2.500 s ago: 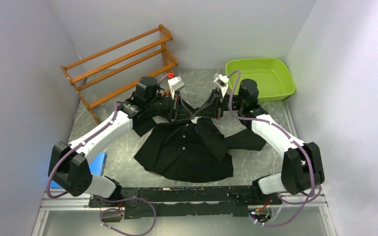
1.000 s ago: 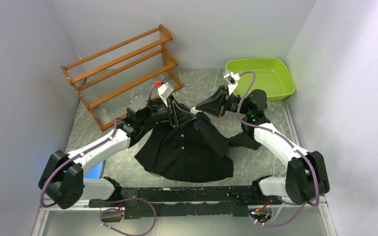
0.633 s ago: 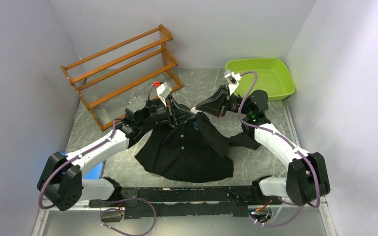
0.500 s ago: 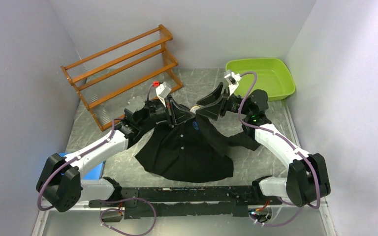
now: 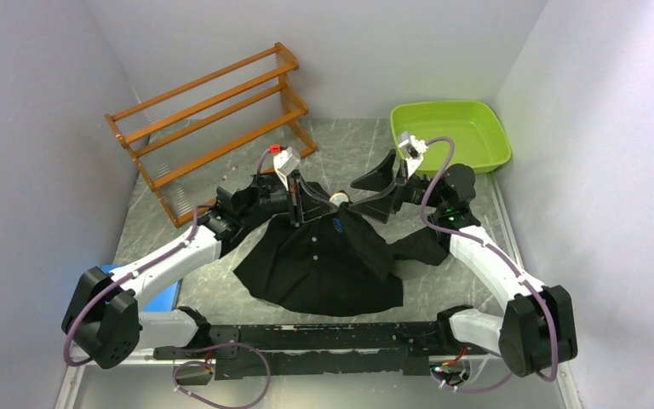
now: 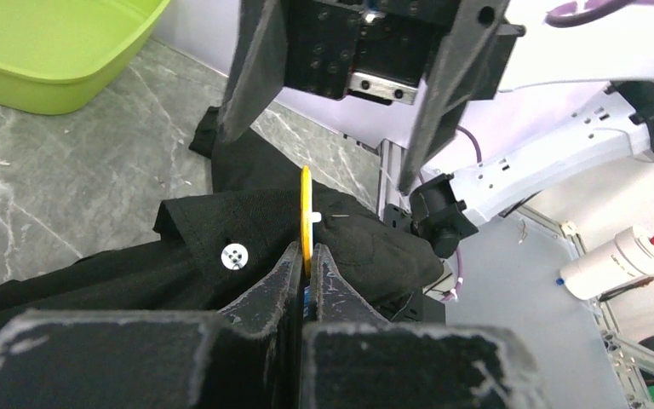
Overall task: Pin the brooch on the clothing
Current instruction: Pin the brooch to the clothes.
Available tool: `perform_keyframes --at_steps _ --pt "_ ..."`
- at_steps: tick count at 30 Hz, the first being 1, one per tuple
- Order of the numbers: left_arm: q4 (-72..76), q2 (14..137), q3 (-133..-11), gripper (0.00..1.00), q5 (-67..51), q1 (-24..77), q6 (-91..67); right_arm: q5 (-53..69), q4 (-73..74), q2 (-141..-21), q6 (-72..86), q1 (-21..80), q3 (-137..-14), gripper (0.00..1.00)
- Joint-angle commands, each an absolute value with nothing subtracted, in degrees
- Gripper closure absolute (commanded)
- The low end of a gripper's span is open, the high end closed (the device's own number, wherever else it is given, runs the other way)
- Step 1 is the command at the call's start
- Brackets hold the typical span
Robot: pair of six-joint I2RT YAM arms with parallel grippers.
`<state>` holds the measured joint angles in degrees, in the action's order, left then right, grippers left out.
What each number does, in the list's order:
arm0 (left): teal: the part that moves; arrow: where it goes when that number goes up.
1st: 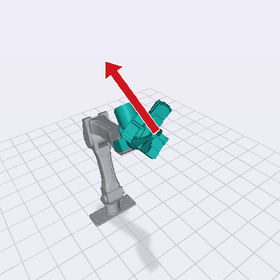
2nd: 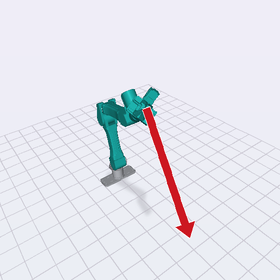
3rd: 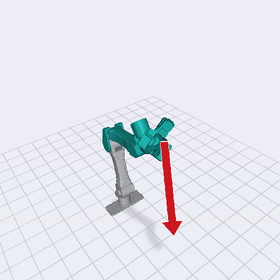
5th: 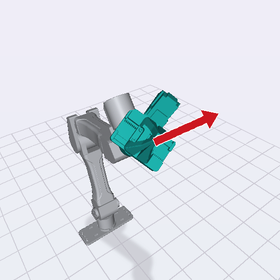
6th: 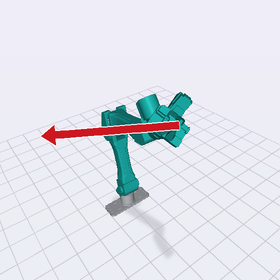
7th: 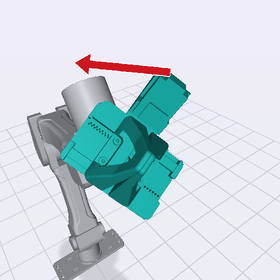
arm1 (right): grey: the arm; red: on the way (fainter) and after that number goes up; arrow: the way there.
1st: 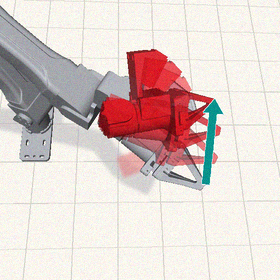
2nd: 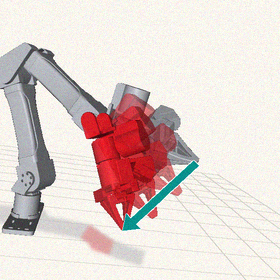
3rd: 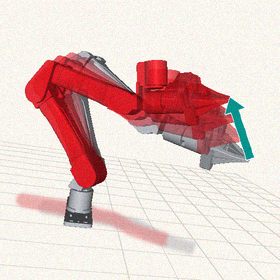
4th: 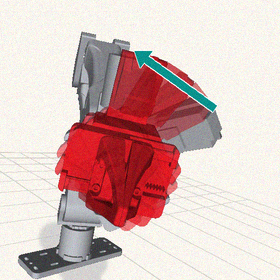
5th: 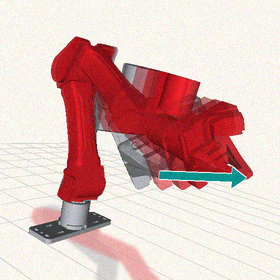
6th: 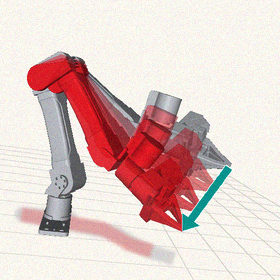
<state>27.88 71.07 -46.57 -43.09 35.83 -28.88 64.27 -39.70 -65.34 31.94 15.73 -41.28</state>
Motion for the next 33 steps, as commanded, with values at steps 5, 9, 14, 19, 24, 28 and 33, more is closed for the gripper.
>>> perform_keyframes --at_steps 5,9,14,19,24,28,33 --pt "28.98 69.68 -50.47 0.97 -48.47 36.03 -27.15 71.82 -51.63 -72.01 36.51 16.17 -42.66 0.21" --pt "27.64 69.83 -51.14 0.97 -48.52 36.2 -26.81 73.3 -49.89 -74.15 35.53 18.11 -45.56 0.33" --pt "28.06 70.16 -50.97 0.97 -48.26 36.36 -27.16 72.55 -41.68 -74.21 29.59 19.94 -47.87 0.51" --pt "27.92 70.34 -51.13 0.97 -48.42 36.44 -27.19 72.43 -39.19 -73.69 28.13 19.97 -48.38 0.73" --pt "27.28 70.17 -51.31 0.97 -48.08 36.56 -26.83 72.84 -38.3 -74.27 28.03 20.13 -48.82 0.76" --pt "26.19 69.97 -51.72 0.97 -48.01 36.55 -26.41 72.36 -35.48 -74.1 25.99 20.13 -49.15 0.88" --pt "23.81 69.62 -52.67 0.97 -47.75 36.73 -25.48 69.14 -25.89 -74.5 21.41 20.21 -52.15 0.98"
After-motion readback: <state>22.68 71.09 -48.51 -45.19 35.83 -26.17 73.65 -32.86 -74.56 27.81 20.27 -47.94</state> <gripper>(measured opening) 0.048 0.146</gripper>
